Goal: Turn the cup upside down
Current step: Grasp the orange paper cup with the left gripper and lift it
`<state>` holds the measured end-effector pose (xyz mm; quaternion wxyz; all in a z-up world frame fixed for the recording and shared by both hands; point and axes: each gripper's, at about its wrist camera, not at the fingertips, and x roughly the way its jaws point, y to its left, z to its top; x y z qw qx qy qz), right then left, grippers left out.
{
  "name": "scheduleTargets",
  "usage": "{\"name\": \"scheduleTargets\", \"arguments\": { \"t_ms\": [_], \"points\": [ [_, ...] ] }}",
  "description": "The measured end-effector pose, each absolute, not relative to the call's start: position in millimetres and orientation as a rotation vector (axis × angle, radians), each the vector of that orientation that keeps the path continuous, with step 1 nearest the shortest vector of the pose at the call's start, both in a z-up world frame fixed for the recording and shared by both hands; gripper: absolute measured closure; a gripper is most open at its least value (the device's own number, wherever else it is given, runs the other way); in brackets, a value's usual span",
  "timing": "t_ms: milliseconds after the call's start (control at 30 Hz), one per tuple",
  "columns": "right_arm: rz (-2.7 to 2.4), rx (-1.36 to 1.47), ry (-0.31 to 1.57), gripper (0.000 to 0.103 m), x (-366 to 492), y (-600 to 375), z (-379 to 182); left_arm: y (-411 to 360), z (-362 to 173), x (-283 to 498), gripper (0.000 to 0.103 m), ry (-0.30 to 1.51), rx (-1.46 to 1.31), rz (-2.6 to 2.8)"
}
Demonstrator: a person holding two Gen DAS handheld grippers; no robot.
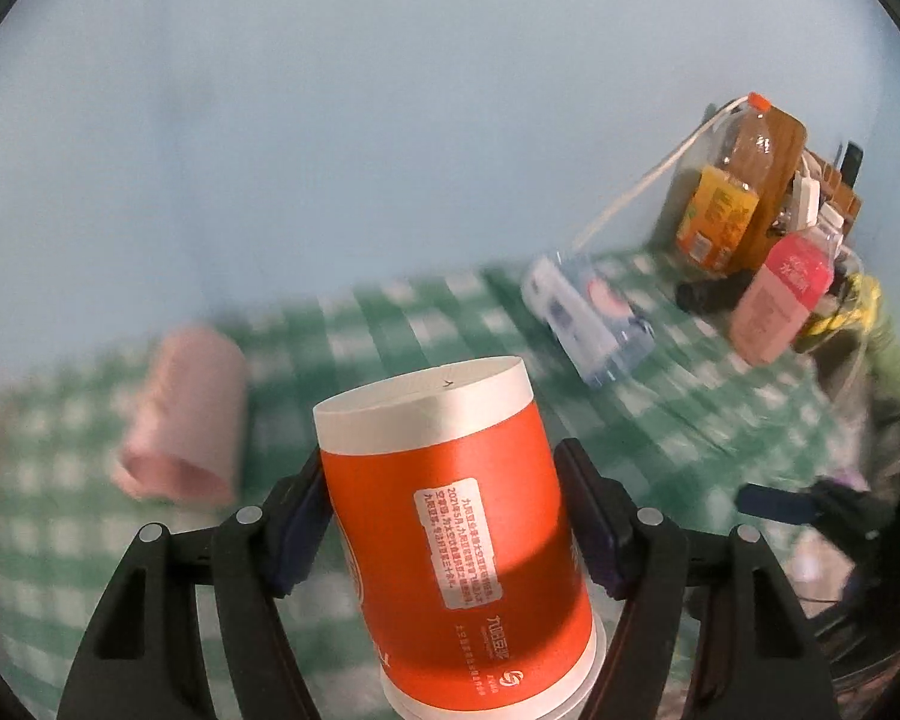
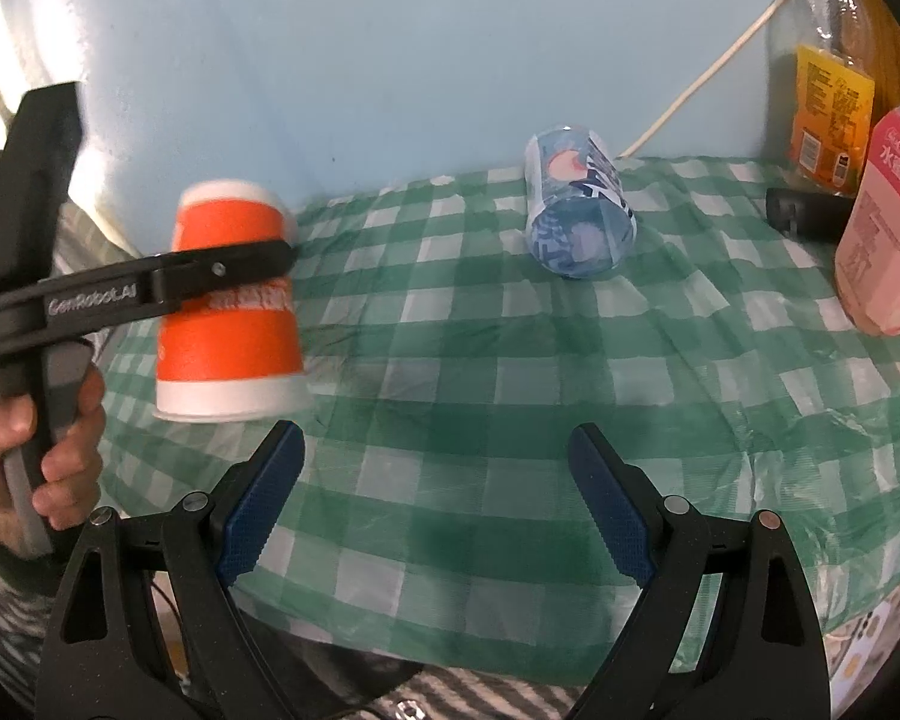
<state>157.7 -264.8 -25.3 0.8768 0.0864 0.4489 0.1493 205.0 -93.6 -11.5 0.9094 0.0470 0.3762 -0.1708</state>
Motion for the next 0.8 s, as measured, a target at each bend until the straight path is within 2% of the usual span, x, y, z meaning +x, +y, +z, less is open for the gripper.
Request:
{"name": "scheduleTargets", "arguments": {
  "t_ms": [233,800],
  "points": [
    [0.315,0.181,0.932,0.013,158,-261,-25,-94,-11,196,0.030,0.571,0.116,-0.269],
    [0.309,0.199,0.937,0.013,159,-264,-26,-106,-34,196,0.030,0.604,0.129,-0.270]
  ]
}}
